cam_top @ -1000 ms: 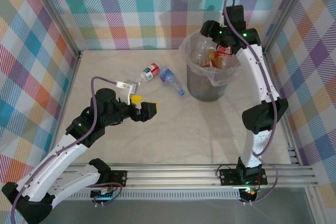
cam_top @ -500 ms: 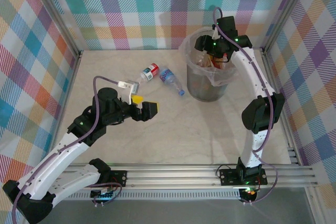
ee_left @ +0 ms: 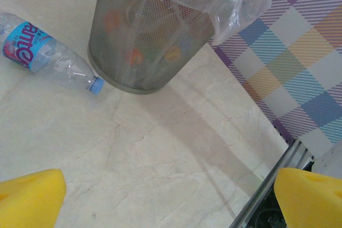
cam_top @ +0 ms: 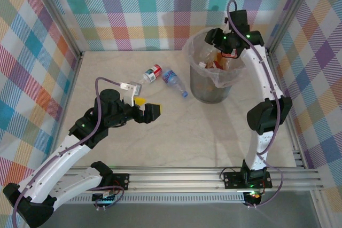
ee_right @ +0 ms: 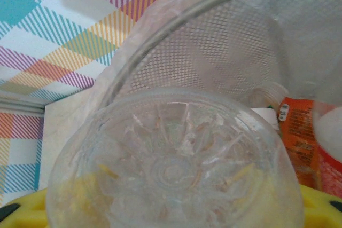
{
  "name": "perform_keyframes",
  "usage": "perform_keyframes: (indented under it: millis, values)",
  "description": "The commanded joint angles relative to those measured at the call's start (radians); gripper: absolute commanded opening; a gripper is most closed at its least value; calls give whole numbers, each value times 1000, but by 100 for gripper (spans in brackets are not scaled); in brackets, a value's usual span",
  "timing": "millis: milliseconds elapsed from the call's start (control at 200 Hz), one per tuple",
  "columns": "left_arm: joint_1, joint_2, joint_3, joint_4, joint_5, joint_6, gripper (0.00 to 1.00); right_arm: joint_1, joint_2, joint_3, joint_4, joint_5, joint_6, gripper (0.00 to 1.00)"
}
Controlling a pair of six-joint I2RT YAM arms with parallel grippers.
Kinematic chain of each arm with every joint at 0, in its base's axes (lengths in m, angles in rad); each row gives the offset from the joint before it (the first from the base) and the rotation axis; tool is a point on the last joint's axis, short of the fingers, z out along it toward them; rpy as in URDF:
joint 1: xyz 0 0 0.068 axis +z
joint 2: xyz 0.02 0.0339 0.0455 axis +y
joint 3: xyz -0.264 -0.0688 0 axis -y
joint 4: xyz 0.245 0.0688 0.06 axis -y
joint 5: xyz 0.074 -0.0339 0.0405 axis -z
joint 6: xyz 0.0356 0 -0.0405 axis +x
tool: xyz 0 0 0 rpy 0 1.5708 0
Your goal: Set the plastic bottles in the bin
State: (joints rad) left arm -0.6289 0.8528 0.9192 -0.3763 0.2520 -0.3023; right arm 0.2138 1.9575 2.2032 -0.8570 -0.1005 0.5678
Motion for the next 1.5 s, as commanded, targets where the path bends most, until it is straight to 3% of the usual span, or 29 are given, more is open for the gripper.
perform_keyframes:
  millis: [0,165,405,515,720,1070,1360,1495]
  values:
    - [-8,-8,20,-10,4,-13,100,-11,20,51,-18,-67,68,55]
    - [-8,8,26,-1,13,-16,100,-10,66,60,22,-174,150,56]
    - [-8,2,32,-16,7,-13,100,-11,136,122,13,-208,181,58]
    - [-8,-3,36,-30,4,-8,100,-19,177,211,-38,-264,102,57]
    - [-9,-11,29,-34,-1,-4,100,-25,323,517,-340,-311,-120,58]
    - [-8,6,29,-17,10,-20,100,-25,273,437,-463,-299,-363,56]
    - [-8,31,28,0,20,-31,100,-1,259,432,-522,-231,-440,60]
    - [-8,38,29,2,21,-34,100,10,254,434,-533,-211,-456,68]
